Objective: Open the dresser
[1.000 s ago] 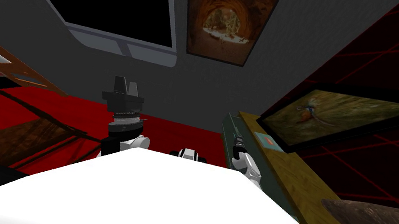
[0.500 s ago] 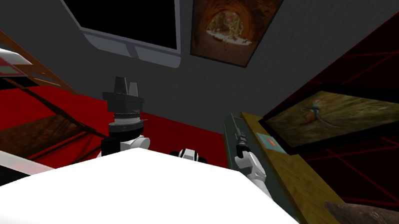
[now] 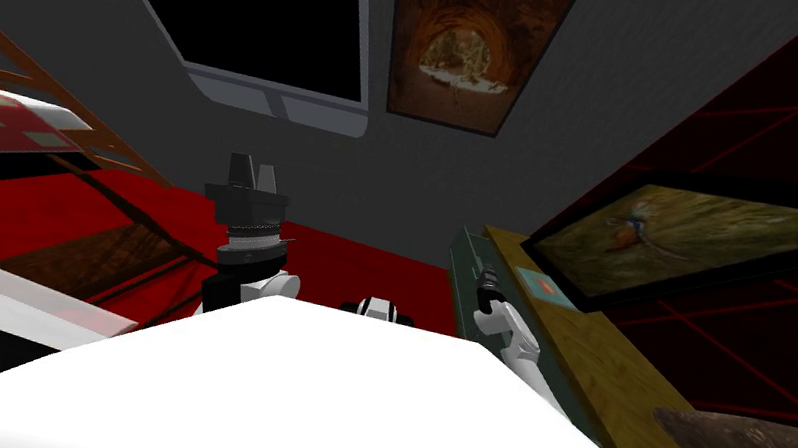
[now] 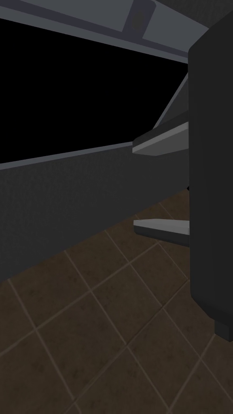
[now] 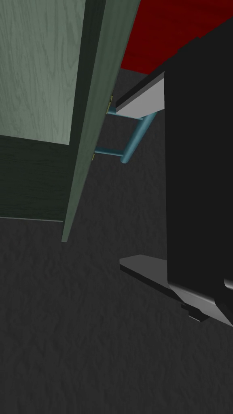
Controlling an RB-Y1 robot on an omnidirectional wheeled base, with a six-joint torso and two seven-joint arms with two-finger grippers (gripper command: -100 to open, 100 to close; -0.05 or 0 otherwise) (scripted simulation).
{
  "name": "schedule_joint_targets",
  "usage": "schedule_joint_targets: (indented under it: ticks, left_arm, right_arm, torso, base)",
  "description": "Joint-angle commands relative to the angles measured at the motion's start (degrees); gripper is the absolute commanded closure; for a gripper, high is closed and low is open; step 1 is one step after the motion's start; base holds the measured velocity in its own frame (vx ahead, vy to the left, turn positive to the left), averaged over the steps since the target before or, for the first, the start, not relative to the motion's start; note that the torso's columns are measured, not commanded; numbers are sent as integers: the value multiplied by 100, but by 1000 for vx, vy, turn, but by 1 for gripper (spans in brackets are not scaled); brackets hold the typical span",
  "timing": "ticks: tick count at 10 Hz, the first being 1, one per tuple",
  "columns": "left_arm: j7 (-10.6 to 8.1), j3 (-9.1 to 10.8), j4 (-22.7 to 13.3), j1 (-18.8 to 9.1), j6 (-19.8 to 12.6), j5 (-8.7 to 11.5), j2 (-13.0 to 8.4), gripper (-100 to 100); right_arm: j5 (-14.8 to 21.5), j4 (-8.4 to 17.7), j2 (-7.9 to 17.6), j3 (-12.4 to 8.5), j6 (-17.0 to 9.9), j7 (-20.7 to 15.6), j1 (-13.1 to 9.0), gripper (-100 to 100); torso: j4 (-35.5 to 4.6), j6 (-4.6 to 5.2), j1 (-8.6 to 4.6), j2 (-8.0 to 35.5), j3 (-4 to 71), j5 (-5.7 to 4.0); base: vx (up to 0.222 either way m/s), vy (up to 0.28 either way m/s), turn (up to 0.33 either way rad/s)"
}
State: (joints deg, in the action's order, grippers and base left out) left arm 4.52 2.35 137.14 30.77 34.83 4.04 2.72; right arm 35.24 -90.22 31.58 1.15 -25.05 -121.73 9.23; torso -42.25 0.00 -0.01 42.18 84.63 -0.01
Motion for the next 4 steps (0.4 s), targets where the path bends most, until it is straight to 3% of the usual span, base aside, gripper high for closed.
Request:
schedule_joint_targets:
  ticks: [1,4]
  left_arm:
    - [0,0,0,0,0,0,0,0]
    - [0,0,0,0,0,0,0,0]
  right_arm:
    - [0,0,0,0,0,0,0,0]
    - [0,0,0,0,0,0,0,0]
  torso:
    - [0,0,0,2,-1,0]
    - [-3,0,1,11,-7,1]
  base:
    - [0,0,0]
    - [0,0,0]
